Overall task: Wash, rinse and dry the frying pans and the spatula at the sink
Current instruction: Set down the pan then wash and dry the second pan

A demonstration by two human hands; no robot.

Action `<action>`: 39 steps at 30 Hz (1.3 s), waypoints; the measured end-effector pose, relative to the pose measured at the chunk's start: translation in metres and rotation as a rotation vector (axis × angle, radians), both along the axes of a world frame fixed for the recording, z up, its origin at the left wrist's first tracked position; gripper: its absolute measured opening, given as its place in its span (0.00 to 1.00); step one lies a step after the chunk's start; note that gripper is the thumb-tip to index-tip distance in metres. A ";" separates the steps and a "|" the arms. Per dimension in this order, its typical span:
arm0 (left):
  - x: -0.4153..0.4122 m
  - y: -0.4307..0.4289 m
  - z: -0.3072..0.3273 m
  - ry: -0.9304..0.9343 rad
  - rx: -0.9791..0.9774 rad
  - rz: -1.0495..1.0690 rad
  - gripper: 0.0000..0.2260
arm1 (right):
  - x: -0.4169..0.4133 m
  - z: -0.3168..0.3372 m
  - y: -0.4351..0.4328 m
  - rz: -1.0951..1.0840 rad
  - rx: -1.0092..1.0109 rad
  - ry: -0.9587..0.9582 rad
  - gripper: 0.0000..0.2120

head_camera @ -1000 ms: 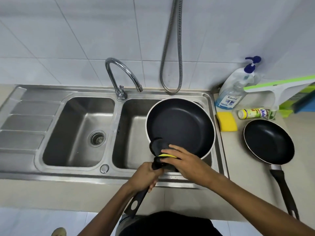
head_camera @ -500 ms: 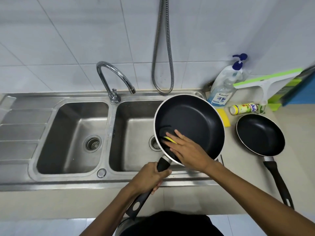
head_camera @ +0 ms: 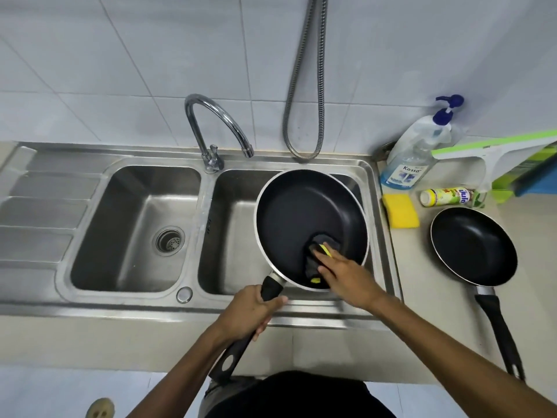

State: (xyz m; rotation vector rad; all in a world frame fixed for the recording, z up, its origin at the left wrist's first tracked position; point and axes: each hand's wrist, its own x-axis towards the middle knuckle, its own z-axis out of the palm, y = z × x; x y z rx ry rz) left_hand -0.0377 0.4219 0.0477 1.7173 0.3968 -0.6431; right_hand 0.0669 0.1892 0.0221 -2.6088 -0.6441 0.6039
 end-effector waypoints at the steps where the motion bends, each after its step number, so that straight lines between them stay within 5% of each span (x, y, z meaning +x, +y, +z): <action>1: 0.000 -0.001 -0.002 0.005 0.010 0.000 0.17 | -0.009 0.006 0.018 0.013 0.082 0.082 0.22; 7: -0.001 -0.022 0.004 0.020 -0.015 -0.003 0.20 | 0.047 0.017 0.112 -0.013 0.234 0.024 0.24; 13: 0.007 -0.013 0.008 -0.019 -0.051 0.041 0.19 | 0.135 0.002 0.077 -0.032 -0.146 -0.270 0.24; 18: 0.007 -0.003 -0.003 -0.040 -0.026 0.072 0.20 | 0.097 0.000 0.006 0.001 -0.348 -0.207 0.26; 22: 0.012 -0.014 -0.010 -0.036 -0.014 0.099 0.21 | 0.016 0.016 0.018 -0.031 -0.056 0.029 0.18; 30: 0.011 -0.029 -0.010 -0.028 -0.076 0.134 0.26 | -0.014 0.070 0.003 0.078 0.214 0.016 0.13; 33: 0.015 -0.035 -0.009 -0.004 -0.109 0.216 0.25 | -0.019 0.083 -0.039 -0.044 0.351 0.040 0.11; 39: 0.019 -0.026 -0.008 0.005 -0.148 0.299 0.24 | -0.036 0.056 -0.128 -0.357 0.244 -0.040 0.09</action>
